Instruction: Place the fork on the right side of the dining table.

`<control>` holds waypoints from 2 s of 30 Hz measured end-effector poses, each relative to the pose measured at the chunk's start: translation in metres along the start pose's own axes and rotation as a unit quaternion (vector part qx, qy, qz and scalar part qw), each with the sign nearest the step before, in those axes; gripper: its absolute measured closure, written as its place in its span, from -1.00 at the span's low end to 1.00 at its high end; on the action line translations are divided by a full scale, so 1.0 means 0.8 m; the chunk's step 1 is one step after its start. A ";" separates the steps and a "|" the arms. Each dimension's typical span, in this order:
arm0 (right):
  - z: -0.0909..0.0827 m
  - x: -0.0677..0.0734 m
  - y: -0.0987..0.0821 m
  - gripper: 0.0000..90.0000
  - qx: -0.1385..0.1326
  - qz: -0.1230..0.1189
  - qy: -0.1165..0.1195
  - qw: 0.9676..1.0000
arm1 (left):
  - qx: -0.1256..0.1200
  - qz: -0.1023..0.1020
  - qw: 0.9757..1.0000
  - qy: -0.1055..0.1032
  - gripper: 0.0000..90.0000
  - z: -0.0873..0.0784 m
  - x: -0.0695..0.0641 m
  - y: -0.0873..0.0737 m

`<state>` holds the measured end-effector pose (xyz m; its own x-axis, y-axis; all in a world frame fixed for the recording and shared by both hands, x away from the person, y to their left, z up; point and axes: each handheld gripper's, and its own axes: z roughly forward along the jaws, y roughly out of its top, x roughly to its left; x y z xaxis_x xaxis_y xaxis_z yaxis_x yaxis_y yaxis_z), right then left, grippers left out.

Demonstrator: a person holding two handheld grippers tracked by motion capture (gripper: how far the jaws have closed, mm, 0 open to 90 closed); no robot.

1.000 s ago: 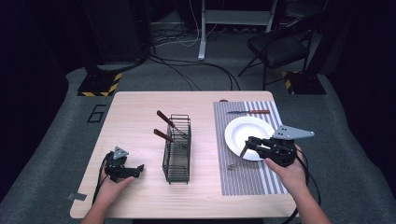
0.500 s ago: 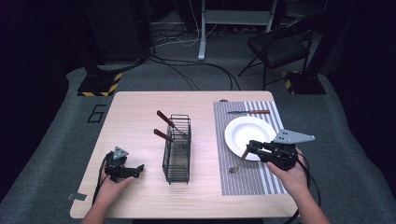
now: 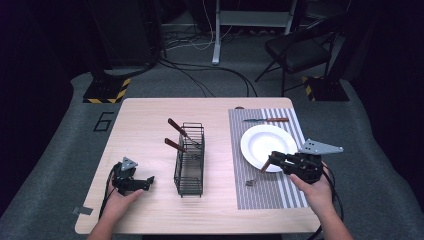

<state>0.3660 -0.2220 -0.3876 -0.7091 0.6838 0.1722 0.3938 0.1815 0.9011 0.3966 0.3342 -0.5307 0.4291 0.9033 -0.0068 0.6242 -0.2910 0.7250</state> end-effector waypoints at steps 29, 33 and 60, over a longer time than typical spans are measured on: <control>-0.020 -0.028 -0.037 0.63 -0.020 0.107 -0.079 0.991 | 0.004 -0.002 1.000 -0.001 -0.96 -0.001 0.000 0.000; -0.021 -0.034 -0.044 0.63 -0.022 0.117 -0.090 0.989 | 0.003 -0.002 1.000 -0.001 -0.96 -0.001 0.000 0.000; -0.028 -0.070 -0.085 0.60 -0.020 0.186 -0.118 0.975 | 0.003 -0.002 1.000 -0.001 -0.96 -0.001 0.000 0.000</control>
<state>0.3661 -0.2882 -0.4496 -0.3657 0.8414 0.3978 0.5708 -0.1348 0.8099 0.3960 0.3341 -0.5303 0.4285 0.9035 -0.0111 0.6300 -0.2900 0.7204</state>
